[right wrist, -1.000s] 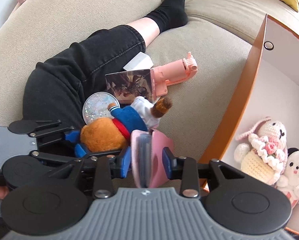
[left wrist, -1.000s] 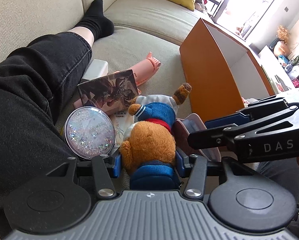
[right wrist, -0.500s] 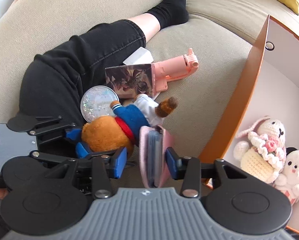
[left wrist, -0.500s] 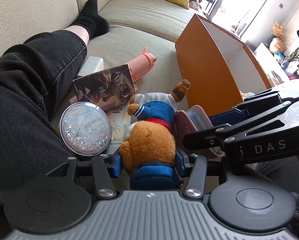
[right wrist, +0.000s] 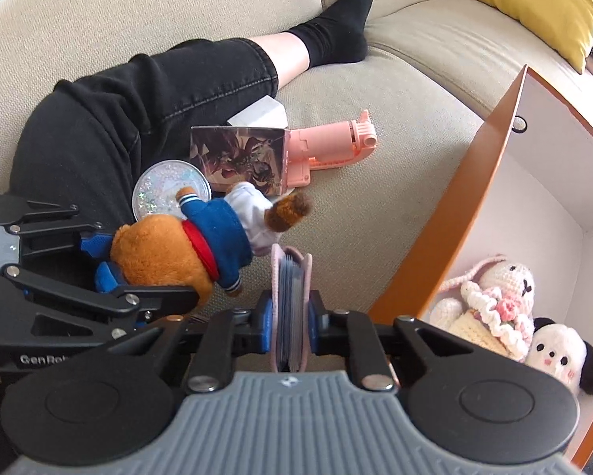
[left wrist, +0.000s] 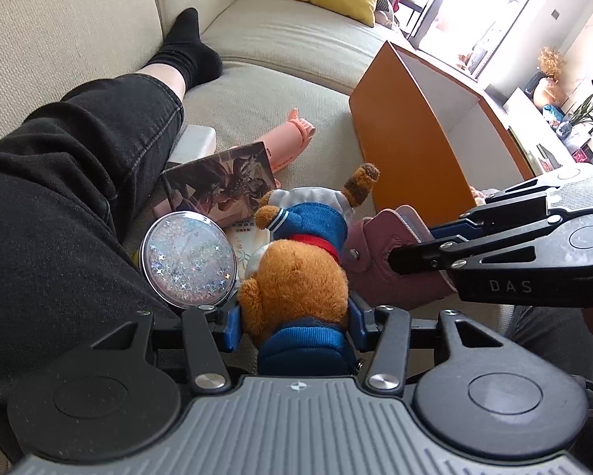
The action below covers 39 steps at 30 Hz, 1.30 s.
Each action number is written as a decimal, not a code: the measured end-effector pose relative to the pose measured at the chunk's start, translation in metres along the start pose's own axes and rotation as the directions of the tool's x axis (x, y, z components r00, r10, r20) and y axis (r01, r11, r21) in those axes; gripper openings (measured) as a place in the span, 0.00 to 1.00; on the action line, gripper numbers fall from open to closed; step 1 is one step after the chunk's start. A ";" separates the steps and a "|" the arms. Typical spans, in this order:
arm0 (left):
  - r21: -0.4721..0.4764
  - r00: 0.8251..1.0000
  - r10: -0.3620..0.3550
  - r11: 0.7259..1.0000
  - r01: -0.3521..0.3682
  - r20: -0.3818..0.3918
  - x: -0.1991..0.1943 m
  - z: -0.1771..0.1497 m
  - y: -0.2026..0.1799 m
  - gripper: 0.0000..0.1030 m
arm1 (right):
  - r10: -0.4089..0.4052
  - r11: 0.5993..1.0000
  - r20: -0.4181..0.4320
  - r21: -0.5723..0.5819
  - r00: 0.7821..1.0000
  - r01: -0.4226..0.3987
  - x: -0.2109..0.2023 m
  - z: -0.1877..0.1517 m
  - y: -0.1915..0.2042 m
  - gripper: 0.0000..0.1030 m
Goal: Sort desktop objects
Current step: 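Carry the bear and wallet over the orange box with both grippers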
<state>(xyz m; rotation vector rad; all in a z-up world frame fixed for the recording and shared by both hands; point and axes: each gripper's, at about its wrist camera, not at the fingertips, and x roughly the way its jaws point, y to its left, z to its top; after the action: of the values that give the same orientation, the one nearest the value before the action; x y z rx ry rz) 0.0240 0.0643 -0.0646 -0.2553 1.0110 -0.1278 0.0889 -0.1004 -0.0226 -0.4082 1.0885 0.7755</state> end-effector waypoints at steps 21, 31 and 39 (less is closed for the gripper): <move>0.149 0.972 -0.163 0.979 0.138 0.171 -0.024 0.108 -0.143 0.56 | -0.228 0.938 0.339 0.328 0.913 0.112 -0.156 -0.032 -0.114 0.17; 0.211 0.988 0.107 0.969 -0.129 0.114 0.049 0.114 -0.180 0.56 | -0.120 0.886 0.321 0.461 0.939 -0.044 -0.086 -0.027 -0.178 0.17; 0.290 0.967 0.231 0.923 -0.252 0.105 0.065 0.102 -0.197 0.57 | -0.028 0.873 0.279 0.474 0.960 -0.113 -0.061 -0.037 -0.193 0.17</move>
<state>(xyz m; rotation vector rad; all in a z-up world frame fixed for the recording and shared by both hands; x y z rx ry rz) 0.1474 -0.1248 -0.0135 0.1444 0.9323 -0.0465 0.1926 -0.2760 0.0029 0.1544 0.9851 0.5480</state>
